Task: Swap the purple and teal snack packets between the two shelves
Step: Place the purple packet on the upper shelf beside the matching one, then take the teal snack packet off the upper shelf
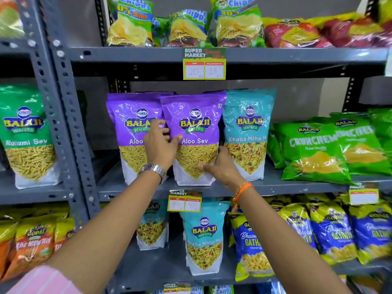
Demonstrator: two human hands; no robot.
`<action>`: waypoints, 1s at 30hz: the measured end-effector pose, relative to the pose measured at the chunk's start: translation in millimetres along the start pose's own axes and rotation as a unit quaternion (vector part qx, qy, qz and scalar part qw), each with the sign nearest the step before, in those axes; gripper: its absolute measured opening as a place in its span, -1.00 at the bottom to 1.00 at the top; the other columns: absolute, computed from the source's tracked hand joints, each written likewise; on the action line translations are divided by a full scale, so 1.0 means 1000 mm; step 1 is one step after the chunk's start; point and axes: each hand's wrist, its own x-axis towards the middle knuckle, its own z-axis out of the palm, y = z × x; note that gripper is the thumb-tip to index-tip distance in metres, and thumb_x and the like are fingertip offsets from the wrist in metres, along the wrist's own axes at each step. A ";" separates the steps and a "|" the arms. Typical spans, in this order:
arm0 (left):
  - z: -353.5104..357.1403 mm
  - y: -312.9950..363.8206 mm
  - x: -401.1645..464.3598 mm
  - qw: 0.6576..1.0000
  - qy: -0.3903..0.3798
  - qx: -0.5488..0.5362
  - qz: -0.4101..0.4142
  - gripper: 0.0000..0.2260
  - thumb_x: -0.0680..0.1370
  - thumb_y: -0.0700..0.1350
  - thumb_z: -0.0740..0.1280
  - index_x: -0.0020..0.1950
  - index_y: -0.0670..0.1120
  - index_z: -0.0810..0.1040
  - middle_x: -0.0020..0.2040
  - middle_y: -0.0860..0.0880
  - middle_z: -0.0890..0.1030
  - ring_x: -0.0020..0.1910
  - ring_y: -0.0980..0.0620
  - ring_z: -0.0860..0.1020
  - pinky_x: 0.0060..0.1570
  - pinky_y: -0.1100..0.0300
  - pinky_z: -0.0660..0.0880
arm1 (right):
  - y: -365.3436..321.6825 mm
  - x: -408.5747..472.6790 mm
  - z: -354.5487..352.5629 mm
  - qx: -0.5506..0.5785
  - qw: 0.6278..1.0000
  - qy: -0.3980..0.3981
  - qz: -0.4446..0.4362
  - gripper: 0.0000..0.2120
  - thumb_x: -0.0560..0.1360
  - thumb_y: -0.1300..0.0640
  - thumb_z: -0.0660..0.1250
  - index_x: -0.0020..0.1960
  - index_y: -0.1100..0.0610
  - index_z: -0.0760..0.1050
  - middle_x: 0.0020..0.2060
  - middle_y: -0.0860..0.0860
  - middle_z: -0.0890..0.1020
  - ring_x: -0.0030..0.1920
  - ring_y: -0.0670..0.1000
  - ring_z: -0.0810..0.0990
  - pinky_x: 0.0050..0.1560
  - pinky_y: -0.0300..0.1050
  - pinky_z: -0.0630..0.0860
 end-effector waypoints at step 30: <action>0.171 0.022 -0.098 0.979 -0.184 -0.030 -0.080 -0.21 0.21 0.01 0.70 0.33 -0.10 0.42 0.31 -0.09 0.62 0.28 -0.11 0.60 0.21 0.06 0.55 | 0.023 0.081 -0.182 0.232 0.972 0.032 -0.020 -0.57 0.37 0.37 0.53 0.21 0.32 0.54 -0.06 0.08 0.76 -0.08 0.04 0.76 -0.10 -0.08 0.68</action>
